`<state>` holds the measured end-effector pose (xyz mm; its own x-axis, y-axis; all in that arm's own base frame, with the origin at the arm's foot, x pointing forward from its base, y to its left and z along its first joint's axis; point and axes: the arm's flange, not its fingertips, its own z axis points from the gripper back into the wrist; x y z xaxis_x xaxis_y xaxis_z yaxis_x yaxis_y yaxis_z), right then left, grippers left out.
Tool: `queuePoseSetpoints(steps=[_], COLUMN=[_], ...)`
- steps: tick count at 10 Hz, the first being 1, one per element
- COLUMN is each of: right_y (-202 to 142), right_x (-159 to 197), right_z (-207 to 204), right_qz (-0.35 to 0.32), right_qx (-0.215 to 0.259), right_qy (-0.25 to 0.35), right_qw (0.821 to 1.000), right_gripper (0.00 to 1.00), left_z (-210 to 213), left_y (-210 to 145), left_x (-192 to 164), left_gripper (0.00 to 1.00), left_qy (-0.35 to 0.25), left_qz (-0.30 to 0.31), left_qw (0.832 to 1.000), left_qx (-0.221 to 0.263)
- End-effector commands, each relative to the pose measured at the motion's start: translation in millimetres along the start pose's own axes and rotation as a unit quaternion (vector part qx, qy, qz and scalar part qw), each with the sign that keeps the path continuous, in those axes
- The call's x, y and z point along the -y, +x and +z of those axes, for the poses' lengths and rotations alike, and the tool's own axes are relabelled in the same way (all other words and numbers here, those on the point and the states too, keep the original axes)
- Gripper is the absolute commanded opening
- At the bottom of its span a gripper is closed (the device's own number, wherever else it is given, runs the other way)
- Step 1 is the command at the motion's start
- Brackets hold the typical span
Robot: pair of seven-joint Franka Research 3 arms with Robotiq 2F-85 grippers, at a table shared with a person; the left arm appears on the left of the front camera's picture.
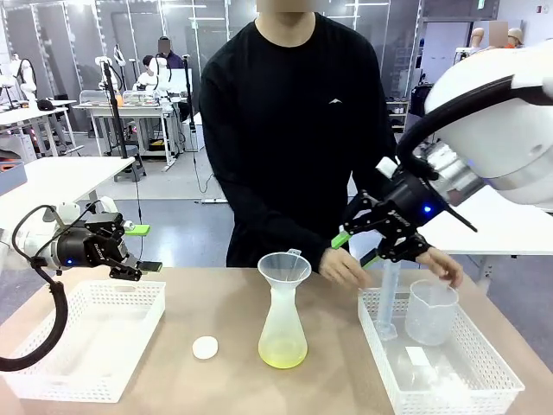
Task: Prepare the solutions needed for the experiment.
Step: Once the solution is in the Big flask , pick up the Plastic Funnel and place it back into the right Organizing basket.
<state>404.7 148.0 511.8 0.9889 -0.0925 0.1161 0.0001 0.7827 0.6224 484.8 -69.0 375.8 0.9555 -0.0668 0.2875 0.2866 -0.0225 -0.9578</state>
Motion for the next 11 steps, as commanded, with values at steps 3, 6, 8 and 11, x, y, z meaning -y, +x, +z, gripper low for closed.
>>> queuePoseSetpoints(steps=[3, 6, 8, 11], right_y=[16, 24, 29, 33], right_x=[-34, -42, -45, -44], right_z=[-23, -39, -48, -67], right_qz=[-0.037, -0.052, -0.060, -0.065], right_qx=[-0.002, 0.002, 0.002, 0.001], right_qy=[-0.042, -0.063, -0.066, -0.068], right_qw=[0.998, 0.997, 0.996, 0.996], right_gripper=[0.67, 0.67, 0.67, 0.67], left_z=[-2, -2, -2, -2], left_y=[1, 1, 1, 1], left_x=[2, 2, 2, 2], left_gripper=[1.00, 1.00, 1.00, 1.00], left_qy=[-0.006, -0.006, -0.006, -0.006], left_qz=[-0.005, -0.005, -0.005, -0.005], left_qw=[1.000, 1.000, 1.000, 1.000], left_qx=[0.006, 0.006, 0.006, 0.006])
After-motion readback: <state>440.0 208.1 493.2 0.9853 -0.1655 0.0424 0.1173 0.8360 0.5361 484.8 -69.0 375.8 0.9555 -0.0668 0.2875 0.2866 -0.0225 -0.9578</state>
